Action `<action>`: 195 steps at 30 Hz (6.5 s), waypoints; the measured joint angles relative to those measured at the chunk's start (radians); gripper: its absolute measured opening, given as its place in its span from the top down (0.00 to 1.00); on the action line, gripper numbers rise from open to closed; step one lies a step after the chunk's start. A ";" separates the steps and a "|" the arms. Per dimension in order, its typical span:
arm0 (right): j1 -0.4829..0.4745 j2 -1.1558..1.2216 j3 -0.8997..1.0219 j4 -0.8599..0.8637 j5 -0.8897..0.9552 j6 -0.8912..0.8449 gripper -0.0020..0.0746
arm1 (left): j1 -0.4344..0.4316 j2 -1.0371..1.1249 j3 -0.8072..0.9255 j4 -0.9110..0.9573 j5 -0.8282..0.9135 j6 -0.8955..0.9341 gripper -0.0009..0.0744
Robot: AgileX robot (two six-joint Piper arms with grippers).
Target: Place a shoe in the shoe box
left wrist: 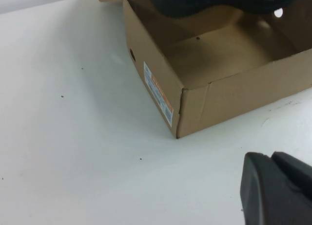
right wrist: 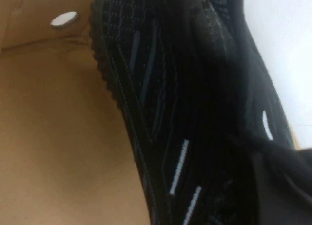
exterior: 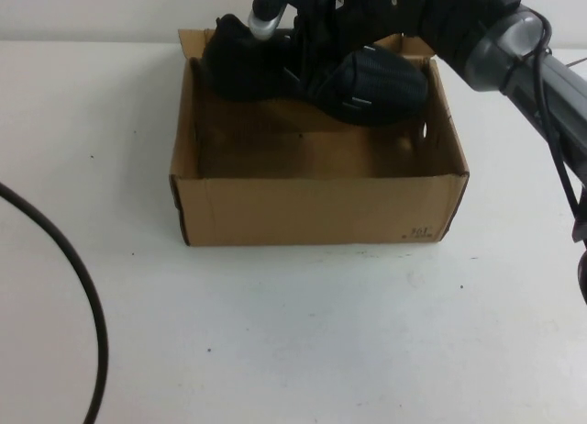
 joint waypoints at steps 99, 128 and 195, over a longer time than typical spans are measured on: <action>-0.054 -1.750 1.571 0.276 -0.516 0.519 0.99 | 0.000 -0.760 0.377 0.221 -0.089 -0.315 0.99; -0.054 -1.991 1.930 0.284 -0.441 0.519 0.99 | 0.000 -0.760 0.377 0.221 -0.071 -0.313 0.99; -0.054 -1.991 1.930 0.293 -0.439 0.519 1.00 | 0.000 -0.760 0.799 0.345 -0.393 -0.341 0.99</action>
